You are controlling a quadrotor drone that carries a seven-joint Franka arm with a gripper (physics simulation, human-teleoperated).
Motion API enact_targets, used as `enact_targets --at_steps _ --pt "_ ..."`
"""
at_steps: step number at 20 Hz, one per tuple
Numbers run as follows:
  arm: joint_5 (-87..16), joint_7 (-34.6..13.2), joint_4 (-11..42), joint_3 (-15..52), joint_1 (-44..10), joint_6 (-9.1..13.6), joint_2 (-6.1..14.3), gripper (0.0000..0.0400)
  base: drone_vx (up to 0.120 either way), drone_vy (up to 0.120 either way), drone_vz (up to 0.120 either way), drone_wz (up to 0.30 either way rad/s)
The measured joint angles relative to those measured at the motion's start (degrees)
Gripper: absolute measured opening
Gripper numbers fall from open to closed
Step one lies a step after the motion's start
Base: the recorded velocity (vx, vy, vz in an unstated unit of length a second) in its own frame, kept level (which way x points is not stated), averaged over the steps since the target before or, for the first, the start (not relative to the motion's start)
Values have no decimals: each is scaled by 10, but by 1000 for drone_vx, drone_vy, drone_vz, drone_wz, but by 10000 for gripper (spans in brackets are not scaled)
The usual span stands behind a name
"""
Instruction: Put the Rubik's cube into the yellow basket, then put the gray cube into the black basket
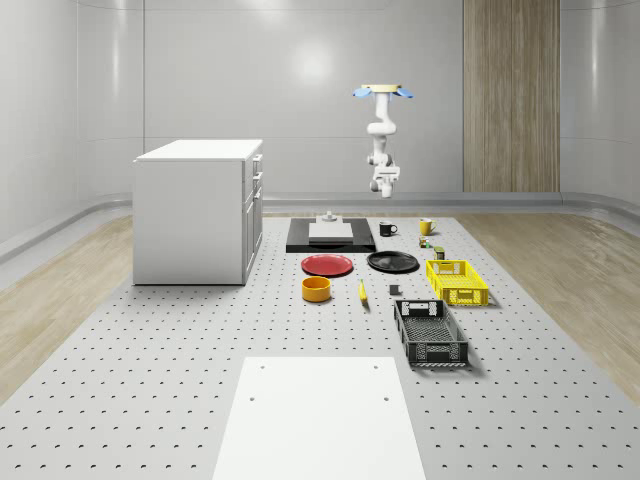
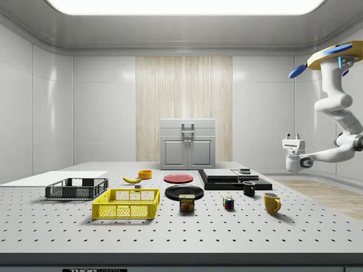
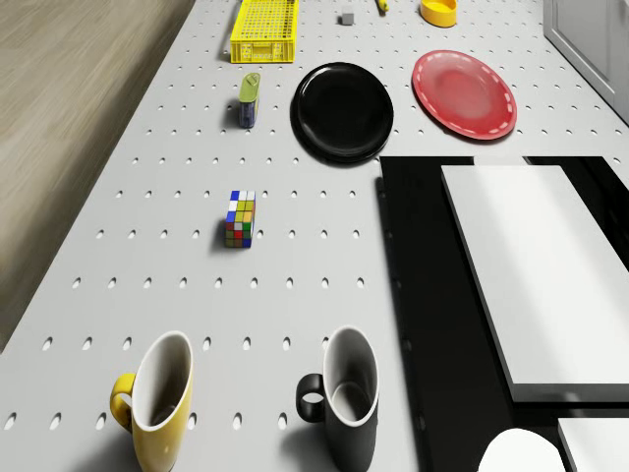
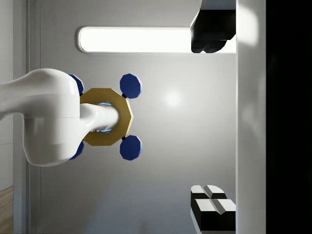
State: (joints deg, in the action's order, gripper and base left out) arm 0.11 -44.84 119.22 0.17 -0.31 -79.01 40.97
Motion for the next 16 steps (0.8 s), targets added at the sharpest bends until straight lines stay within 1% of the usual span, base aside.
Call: enact_targets --at_steps 6,12,13,16 --pt "0 0 -18 0 -1 9 -6 400 120 120 0 0" --pt "0 0 -22 1 -1 9 -7 400 120 120 0 0" --pt "0 0 -22 1 -1 9 -7 400 120 0 0 0" --pt "0 1 -22 1 -1 8 -6 400 120 120 0 0"
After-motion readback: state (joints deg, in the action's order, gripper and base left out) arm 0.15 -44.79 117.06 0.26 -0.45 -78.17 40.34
